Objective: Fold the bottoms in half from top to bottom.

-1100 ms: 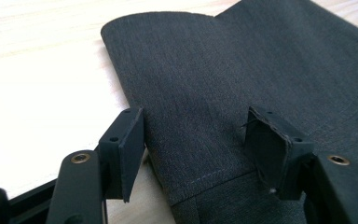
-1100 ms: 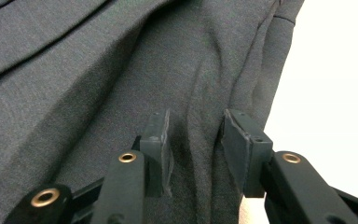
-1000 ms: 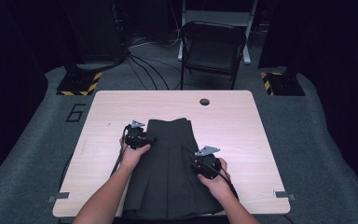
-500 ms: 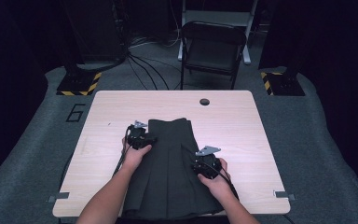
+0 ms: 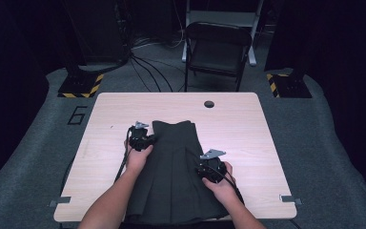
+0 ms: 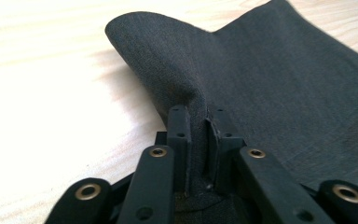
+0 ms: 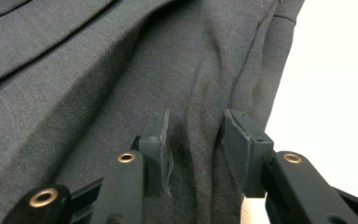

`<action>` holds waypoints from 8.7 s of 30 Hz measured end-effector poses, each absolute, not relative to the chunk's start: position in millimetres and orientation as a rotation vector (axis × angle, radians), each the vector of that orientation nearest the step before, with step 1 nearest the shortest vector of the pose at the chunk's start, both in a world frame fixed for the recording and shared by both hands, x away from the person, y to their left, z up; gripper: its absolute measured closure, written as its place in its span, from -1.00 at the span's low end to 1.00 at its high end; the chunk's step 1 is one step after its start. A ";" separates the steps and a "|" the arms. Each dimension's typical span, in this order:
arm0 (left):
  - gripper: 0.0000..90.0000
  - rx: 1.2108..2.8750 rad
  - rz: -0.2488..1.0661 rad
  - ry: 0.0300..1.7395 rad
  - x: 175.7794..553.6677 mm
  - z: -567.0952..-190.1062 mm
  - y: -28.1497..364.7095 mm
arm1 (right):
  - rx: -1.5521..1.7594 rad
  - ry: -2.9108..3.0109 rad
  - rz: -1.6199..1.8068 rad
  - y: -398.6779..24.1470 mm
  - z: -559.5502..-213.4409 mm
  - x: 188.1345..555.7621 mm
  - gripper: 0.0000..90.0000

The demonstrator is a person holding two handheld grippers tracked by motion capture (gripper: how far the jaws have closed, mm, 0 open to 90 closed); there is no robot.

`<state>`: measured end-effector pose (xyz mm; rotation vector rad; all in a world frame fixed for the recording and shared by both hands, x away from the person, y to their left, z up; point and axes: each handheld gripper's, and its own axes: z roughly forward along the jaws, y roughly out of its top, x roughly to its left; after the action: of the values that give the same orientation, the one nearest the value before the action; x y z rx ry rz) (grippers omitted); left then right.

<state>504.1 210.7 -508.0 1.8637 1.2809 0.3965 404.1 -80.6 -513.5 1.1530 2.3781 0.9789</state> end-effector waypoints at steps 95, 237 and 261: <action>0.46 2.014 0.268 0.757 437.7 -508.6 135.5 | 1.339 2.206 1.188 -73.6 -433.6 469.9 -0.07; 0.84 1.960 0.429 0.784 483.8 -350.4 169.5 | 1.143 2.465 1.052 -27.5 -511.0 390.9 0.15; 0.83 1.960 0.419 0.782 484.4 -350.7 176.6 | 1.156 2.414 1.053 -26.5 -513.8 389.7 0.14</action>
<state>484.4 176.6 -350.7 1.9599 0.7820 0.4192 389.7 -26.5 -513.8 1.1558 2.4136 1.0532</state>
